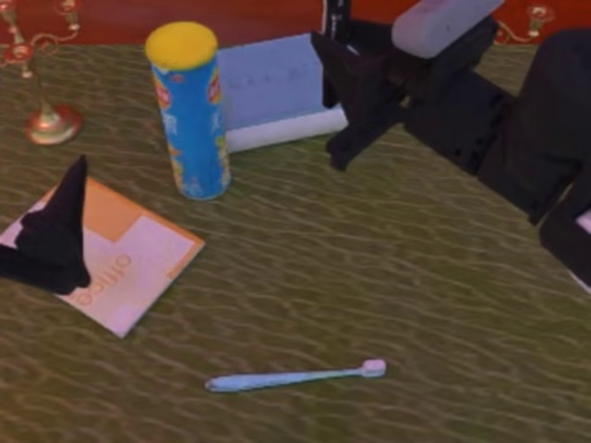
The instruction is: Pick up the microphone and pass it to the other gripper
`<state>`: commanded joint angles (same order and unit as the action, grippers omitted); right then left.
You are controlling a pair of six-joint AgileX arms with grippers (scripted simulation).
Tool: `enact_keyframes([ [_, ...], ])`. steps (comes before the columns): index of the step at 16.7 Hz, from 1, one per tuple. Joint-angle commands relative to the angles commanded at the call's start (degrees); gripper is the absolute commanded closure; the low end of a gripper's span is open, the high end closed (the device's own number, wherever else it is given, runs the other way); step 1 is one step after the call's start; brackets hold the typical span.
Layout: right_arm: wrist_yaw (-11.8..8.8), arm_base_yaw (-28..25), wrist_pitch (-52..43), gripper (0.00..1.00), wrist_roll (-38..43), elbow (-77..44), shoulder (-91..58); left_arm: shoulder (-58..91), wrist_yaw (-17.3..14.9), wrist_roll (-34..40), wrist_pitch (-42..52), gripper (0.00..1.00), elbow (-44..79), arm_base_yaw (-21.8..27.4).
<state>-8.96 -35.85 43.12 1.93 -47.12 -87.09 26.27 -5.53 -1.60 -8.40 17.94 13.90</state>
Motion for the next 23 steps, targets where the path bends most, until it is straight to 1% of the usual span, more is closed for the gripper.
enact_keyframes([
  [6,0.0,0.0,0.0,1.0,0.0,0.0,0.0,25.1,-4.8,-1.0,-6.9,0.0,15.1,12.1],
  [10,0.0,0.0,0.0,1.0,0.0,0.0,0.0,34.5,-6.9,-1.5,-10.4,0.0,22.2,17.2],
  [12,0.0,0.0,0.0,1.0,0.0,0.0,0.0,36.2,-7.3,-1.6,-11.1,0.0,23.6,18.2],
  [18,0.0,0.0,0.0,1.0,0.0,0.0,0.0,37.0,-7.1,-1.6,-11.4,0.0,24.2,18.2],
  [20,0.0,0.0,0.0,1.0,0.0,0.0,0.0,40.3,-6.6,-1.6,-12.5,0.0,26.7,19.0],
  [23,0.0,0.0,0.0,1.0,0.0,0.0,0.0,49.2,-5.3,-1.7,-15.1,0.0,32.6,20.4],
])
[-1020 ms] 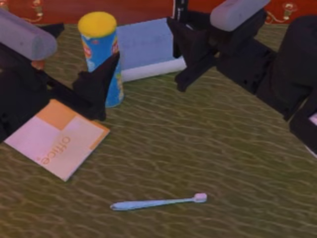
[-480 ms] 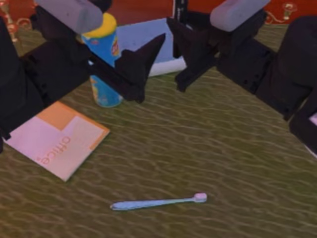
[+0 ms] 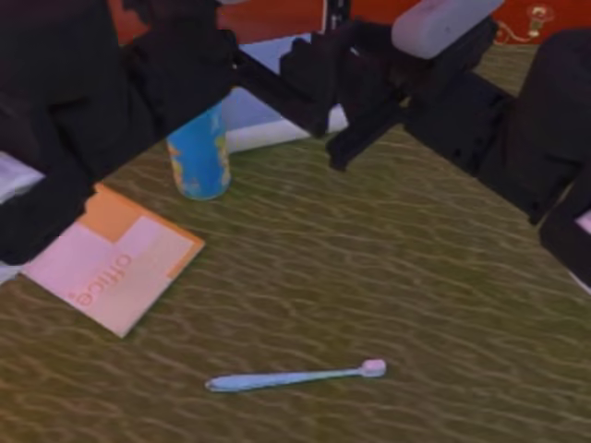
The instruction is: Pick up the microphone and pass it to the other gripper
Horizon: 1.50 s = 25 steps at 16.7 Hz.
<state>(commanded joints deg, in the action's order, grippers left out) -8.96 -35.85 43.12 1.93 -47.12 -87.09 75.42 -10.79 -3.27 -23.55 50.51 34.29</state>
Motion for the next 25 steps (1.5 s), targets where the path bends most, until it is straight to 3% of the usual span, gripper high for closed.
enact_keyframes([
  [4,0.0,0.0,0.0,1.0,0.0,0.0,0.0,9.5,1.5,0.0,-2.9,0.0,6.5,1.6],
  [9,0.0,0.0,0.0,1.0,0.0,0.0,0.0,10.8,1.7,0.0,-3.3,0.0,7.5,1.9],
  [22,0.0,0.0,0.0,1.0,0.0,0.0,0.0,10.8,1.7,0.0,-3.3,0.98,7.5,1.9],
  [25,0.0,0.0,0.0,1.0,0.0,0.0,0.0,10.8,1.7,0.0,-3.3,1.0,7.5,1.9],
])
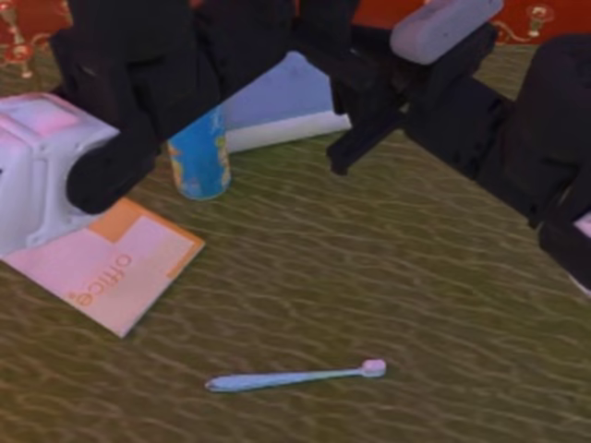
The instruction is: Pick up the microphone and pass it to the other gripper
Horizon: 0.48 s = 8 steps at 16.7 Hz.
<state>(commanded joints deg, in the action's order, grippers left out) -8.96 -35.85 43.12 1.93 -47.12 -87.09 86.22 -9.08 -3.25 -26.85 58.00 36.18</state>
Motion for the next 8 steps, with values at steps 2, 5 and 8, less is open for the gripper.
enact_keyframes([
  [2,0.0,0.0,0.0,1.0,0.0,0.0,0.0,0.0,0.0,0.0,0.0,1.0,0.0,0.0],
  [5,0.0,0.0,0.0,1.0,0.0,0.0,0.0,0.0,0.0,0.0,0.0,1.0,0.0,0.0],
  [8,0.0,0.0,0.0,0.85,0.0,0.0,0.0,0.0,0.0,0.0,0.0,1.0,0.0,0.0],
])
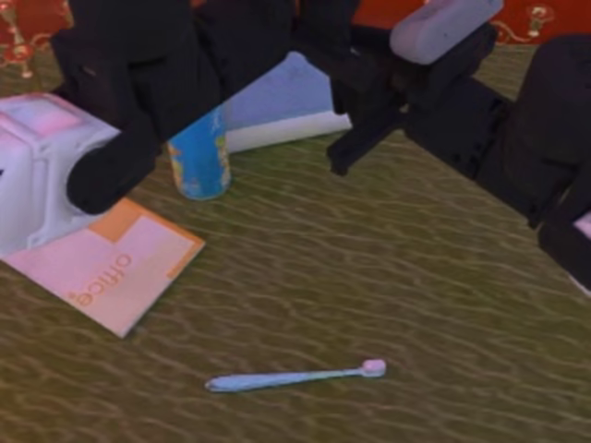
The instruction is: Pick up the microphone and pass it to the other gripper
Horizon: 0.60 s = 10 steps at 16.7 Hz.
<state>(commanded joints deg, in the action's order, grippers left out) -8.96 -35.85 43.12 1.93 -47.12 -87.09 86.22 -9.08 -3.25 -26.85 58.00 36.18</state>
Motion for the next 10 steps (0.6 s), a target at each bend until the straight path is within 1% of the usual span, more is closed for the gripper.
enact_keyframes([
  [10,0.0,0.0,0.0,0.1,0.0,0.0,0.0,0.0,0.0,0.0,0.0,1.0,0.0,0.0],
])
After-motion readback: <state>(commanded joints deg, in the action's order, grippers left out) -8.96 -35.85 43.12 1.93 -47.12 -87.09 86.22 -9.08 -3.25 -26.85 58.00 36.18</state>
